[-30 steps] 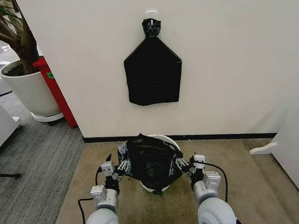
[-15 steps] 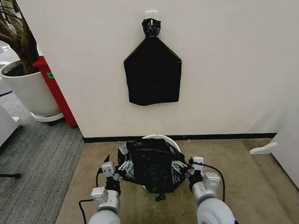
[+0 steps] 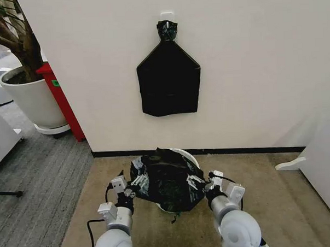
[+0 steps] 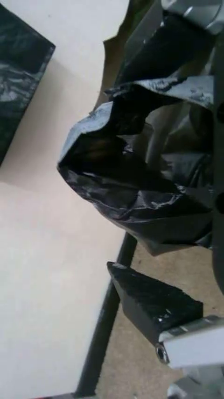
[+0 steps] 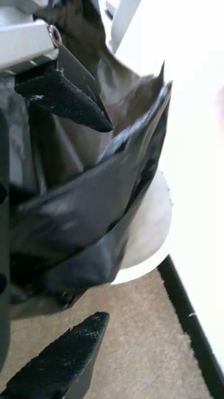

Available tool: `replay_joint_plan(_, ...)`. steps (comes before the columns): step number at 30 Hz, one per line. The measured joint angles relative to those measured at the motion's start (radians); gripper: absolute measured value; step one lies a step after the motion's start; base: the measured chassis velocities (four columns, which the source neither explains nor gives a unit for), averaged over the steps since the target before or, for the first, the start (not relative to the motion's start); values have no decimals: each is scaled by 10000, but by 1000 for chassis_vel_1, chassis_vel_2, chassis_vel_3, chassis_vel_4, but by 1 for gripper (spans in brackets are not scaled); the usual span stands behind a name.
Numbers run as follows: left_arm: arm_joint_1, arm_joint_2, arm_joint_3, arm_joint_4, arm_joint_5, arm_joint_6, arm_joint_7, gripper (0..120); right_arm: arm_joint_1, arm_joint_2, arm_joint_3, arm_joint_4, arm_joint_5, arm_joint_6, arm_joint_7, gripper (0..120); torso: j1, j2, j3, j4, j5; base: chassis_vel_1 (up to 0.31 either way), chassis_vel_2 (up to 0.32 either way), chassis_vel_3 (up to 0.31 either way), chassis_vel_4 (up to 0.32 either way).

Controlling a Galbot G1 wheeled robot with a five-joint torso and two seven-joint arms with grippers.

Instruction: Place the garbage bag over the trash bin.

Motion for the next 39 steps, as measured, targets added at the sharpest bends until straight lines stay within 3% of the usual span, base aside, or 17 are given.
replay_joint_plan(6, 61, 27, -204, 104, 135, -294, 290, 99, -78, -33, -99, 650, -571, 94, -146, 100, 0, 0, 0, -1, 0, 0, 0, 0, 0)
replay_joint_plan(8, 102, -93, -218, 276, -6, -1220, 855, 99, -106, -13, -215, 736, -1076, 478, -424, 100, 0, 0, 0, 0, 0, 0, 0, 0, 0)
replay_joint_plan(10, 111, -136, -218, 310, -101, -1450, 992, 99, -107, -3, -235, 753, -1124, 538, -464, 100, 0, 0, 0, 1, 1, 0, 0, 0, 0)
replay_joint_plan(13, 193, -279, -314, 478, -827, -2367, 2477, 97, -136, -5, -302, 814, -1233, 729, -588, 100, 0, 0, 0, -1, 0, 0, 0, 0, 0)
replay_joint_plan(16, 238, -273, -561, 553, -1045, -2496, 3367, 96, -135, -56, -311, 934, -1234, 763, -632, 100, 0, 0, 0, -1, 0, 0, 0, 0, 0)
replay_joint_plan(21, 262, -220, -766, 445, -936, -2434, 3129, 96, 53, -206, -298, 984, -1243, 765, -717, 100, 0, 0, 0, -2, 0, 0, 0, 0, 0)
replay_joint_plan(25, 458, -184, -823, 214, -484, -2369, 2783, 96, 510, -512, -264, 657, -2128, 944, -1480, 100, 0, 0, 0, -1, 1, 0, 0, 0, 0)
replay_joint_plan(32, 750, -367, -928, -232, 188, -2357, 2302, 96, 2446, -1214, -952, -226, -2836, 894, -2323, 100, 0, 0, 0, -1, 1, 0, 0, 0, 0)
replay_joint_plan(39, 1301, -678, -1808, -1491, 1308, -1145, 877, 96, 5295, -2324, -2312, -1772, -2858, 32, -3294, 100, 0, 0, 1, -3, 5, 0, 0, 0, 0)
